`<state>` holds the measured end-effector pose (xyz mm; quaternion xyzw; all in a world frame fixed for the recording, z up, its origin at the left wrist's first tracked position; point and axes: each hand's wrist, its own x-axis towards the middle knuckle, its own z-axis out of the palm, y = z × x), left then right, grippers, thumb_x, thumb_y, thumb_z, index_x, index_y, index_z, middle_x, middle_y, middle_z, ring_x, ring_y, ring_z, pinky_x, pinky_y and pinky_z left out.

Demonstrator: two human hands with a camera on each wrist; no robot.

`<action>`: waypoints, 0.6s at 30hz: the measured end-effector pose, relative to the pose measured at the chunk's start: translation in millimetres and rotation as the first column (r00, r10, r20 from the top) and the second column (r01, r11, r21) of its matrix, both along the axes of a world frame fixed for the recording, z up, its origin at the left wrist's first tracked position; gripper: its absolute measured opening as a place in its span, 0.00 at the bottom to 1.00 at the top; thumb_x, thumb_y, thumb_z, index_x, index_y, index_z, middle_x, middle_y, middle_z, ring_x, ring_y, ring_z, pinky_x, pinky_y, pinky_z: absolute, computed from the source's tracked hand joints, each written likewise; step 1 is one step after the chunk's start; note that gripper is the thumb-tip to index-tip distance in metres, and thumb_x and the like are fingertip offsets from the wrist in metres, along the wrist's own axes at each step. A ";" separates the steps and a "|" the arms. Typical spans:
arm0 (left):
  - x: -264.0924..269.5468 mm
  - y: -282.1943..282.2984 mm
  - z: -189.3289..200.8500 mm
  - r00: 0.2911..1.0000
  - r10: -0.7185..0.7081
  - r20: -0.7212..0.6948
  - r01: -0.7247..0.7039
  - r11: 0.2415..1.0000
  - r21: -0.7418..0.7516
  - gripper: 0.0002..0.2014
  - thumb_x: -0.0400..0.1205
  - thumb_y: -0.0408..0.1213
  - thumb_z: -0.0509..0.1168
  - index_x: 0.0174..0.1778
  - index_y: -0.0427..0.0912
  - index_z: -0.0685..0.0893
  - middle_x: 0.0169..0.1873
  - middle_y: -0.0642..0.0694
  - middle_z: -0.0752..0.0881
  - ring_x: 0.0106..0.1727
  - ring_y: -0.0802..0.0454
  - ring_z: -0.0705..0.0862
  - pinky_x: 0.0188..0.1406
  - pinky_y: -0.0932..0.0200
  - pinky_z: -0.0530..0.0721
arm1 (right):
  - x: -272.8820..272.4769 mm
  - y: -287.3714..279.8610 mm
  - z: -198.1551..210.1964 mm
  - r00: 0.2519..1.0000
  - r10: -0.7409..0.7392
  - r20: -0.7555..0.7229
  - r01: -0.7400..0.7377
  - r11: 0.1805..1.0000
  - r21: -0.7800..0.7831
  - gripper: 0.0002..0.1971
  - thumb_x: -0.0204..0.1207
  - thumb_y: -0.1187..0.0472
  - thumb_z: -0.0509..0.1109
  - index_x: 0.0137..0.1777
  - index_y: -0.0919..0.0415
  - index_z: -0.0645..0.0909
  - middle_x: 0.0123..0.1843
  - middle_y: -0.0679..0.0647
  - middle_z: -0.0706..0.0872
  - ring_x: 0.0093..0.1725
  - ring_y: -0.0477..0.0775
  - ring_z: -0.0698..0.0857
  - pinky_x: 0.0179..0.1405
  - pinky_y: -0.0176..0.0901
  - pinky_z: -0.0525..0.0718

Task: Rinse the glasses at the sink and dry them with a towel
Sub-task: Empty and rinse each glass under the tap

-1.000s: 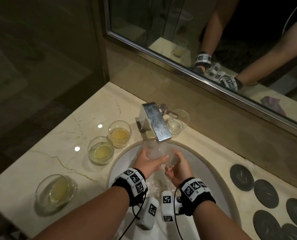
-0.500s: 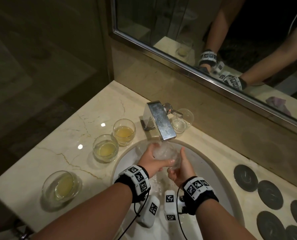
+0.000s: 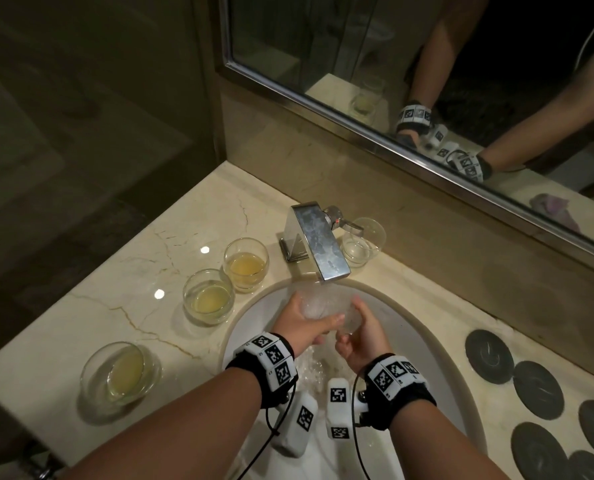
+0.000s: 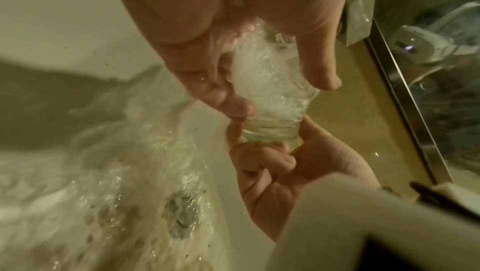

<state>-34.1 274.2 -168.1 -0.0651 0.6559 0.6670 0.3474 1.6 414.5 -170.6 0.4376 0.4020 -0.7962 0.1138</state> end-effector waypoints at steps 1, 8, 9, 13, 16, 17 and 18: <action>0.4 0.0 0.6 1.000 -0.013 -0.007 0.013 1.000 0.012 0.43 0.61 0.51 0.84 0.70 0.56 0.72 0.63 0.49 0.83 0.53 0.50 0.89 0.44 0.58 0.88 | 1.8 0.6 -0.7 1.000 0.028 0.012 -0.028 1.000 0.009 0.27 0.76 0.37 0.65 0.58 0.63 0.78 0.22 0.51 0.76 0.16 0.45 0.70 0.12 0.32 0.69; -0.2 -0.5 0.3 0.999 0.012 0.047 -0.014 1.000 0.024 0.30 0.69 0.41 0.81 0.62 0.47 0.74 0.56 0.40 0.86 0.47 0.50 0.89 0.40 0.60 0.88 | 0.4 -2.7 7.7 1.000 0.018 -0.023 -0.020 0.993 -0.113 0.22 0.73 0.46 0.68 0.54 0.65 0.81 0.28 0.55 0.82 0.15 0.47 0.75 0.12 0.32 0.75; -0.2 -1.0 0.5 0.999 0.019 0.049 -0.020 1.000 0.016 0.31 0.68 0.44 0.82 0.62 0.50 0.71 0.59 0.41 0.85 0.50 0.49 0.89 0.44 0.59 0.89 | 1.2 -2.2 8.3 0.999 0.044 -0.018 -0.045 0.997 -0.058 0.21 0.75 0.42 0.67 0.49 0.63 0.81 0.25 0.52 0.79 0.15 0.45 0.71 0.11 0.32 0.71; 0.4 0.0 3.1 0.999 0.027 0.022 -0.028 0.998 0.062 0.40 0.67 0.43 0.82 0.74 0.54 0.71 0.66 0.49 0.80 0.59 0.47 0.86 0.42 0.59 0.89 | 3.0 -3.2 9.8 0.999 0.023 0.036 -0.024 0.999 0.044 0.24 0.75 0.36 0.67 0.53 0.58 0.82 0.32 0.54 0.83 0.19 0.46 0.73 0.15 0.34 0.76; -0.1 0.9 5.9 0.999 0.049 0.022 -0.050 0.999 0.020 0.44 0.68 0.43 0.82 0.78 0.56 0.67 0.69 0.52 0.76 0.62 0.46 0.84 0.42 0.59 0.88 | 4.1 -3.2 14.5 1.000 0.001 -0.014 0.004 0.938 0.346 0.21 0.73 0.44 0.73 0.60 0.55 0.81 0.44 0.58 0.82 0.25 0.50 0.76 0.22 0.39 0.77; 0.4 -0.8 6.1 0.999 0.040 0.016 -0.040 0.999 -0.025 0.46 0.68 0.44 0.81 0.80 0.55 0.64 0.70 0.52 0.73 0.64 0.46 0.83 0.44 0.57 0.89 | 6.0 -2.6 17.7 0.998 0.067 -0.022 -0.046 0.856 0.515 0.22 0.71 0.45 0.75 0.62 0.53 0.82 0.48 0.56 0.83 0.32 0.50 0.79 0.28 0.41 0.79; 1.4 -2.3 6.4 0.999 0.027 0.023 -0.026 0.998 -0.065 0.49 0.69 0.46 0.81 0.82 0.54 0.60 0.71 0.50 0.71 0.64 0.46 0.82 0.46 0.56 0.89 | 9.1 -1.3 21.7 0.990 0.143 -0.005 -0.102 0.730 0.676 0.23 0.69 0.46 0.78 0.64 0.51 0.81 0.54 0.52 0.83 0.42 0.50 0.81 0.39 0.44 0.82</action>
